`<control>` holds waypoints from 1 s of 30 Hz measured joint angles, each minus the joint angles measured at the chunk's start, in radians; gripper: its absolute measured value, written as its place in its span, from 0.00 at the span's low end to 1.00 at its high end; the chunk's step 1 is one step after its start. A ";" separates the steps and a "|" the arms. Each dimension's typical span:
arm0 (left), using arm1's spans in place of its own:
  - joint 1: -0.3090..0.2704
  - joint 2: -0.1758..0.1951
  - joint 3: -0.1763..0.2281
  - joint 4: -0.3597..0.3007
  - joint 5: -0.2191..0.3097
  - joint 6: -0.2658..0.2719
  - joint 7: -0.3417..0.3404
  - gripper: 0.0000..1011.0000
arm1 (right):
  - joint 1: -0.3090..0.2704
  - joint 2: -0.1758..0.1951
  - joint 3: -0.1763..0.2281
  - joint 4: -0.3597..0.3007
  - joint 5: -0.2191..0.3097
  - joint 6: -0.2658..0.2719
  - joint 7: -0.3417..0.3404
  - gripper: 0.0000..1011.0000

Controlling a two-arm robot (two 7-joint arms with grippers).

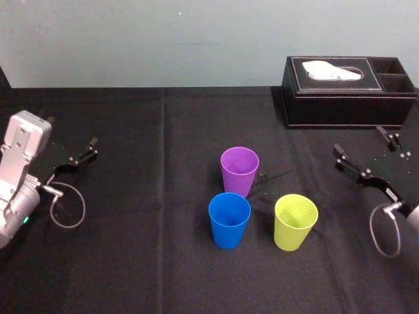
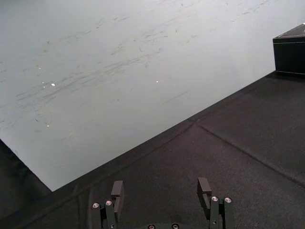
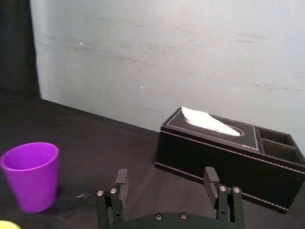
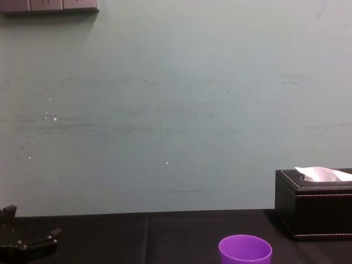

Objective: Stack the three plastic cups sequentially using one hand.

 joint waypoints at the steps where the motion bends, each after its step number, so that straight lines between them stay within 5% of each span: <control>1: 0.000 0.000 0.000 0.000 0.000 0.000 0.000 1.00 | -0.009 0.004 0.006 -0.008 0.007 0.000 0.006 0.99; 13: 0.000 0.000 0.000 0.000 0.000 0.000 0.000 1.00 | -0.189 0.101 0.118 -0.160 0.129 0.024 0.109 0.99; 30: 0.000 0.000 0.000 0.000 0.000 0.000 0.000 1.00 | -0.366 0.187 0.198 -0.247 0.186 0.070 0.252 0.99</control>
